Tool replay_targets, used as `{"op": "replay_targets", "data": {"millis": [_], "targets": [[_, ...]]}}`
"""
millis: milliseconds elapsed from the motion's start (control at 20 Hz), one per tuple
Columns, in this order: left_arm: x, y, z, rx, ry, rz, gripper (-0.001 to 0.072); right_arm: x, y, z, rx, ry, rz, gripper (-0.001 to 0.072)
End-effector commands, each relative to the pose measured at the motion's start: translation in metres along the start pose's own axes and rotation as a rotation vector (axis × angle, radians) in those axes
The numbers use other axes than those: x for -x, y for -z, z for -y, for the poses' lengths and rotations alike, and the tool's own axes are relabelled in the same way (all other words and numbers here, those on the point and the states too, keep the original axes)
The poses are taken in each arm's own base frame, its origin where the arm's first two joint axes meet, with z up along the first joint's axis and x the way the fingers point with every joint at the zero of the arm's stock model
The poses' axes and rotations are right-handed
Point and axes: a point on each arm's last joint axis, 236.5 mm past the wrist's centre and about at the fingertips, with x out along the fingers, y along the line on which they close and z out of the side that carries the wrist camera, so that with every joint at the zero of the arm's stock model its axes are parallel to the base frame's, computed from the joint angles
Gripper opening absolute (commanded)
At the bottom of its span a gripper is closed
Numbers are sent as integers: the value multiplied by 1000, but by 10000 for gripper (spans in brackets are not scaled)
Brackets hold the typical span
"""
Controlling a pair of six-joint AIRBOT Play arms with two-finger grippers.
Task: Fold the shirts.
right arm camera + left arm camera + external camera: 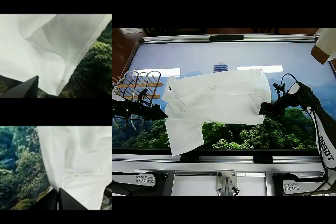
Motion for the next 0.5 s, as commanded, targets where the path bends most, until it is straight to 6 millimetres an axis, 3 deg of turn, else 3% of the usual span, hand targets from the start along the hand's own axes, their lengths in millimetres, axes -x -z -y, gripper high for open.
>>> {"op": "replay_targets", "data": {"millis": [0, 200, 250, 300, 350, 450], "targets": [[2, 0, 2, -3, 0, 3, 35, -13, -1, 2, -31, 3, 10, 483], [2, -1, 2, -2, -1, 5, 35, -27, 0, -9, -82, -61, -22, 480], [2, -1, 2, -2, -1, 5, 35, -29, 0, -11, -86, -68, -24, 393], [2, -1, 2, -3, -1, 5, 35, -28, -1, -10, -89, -66, -17, 121], [2, -1, 2, -3, -1, 5, 35, -27, -4, -10, -91, -65, -4, 48], [2, 0, 2, -3, -1, 5, 35, -20, -16, -7, -71, -43, 59, 48]]}}
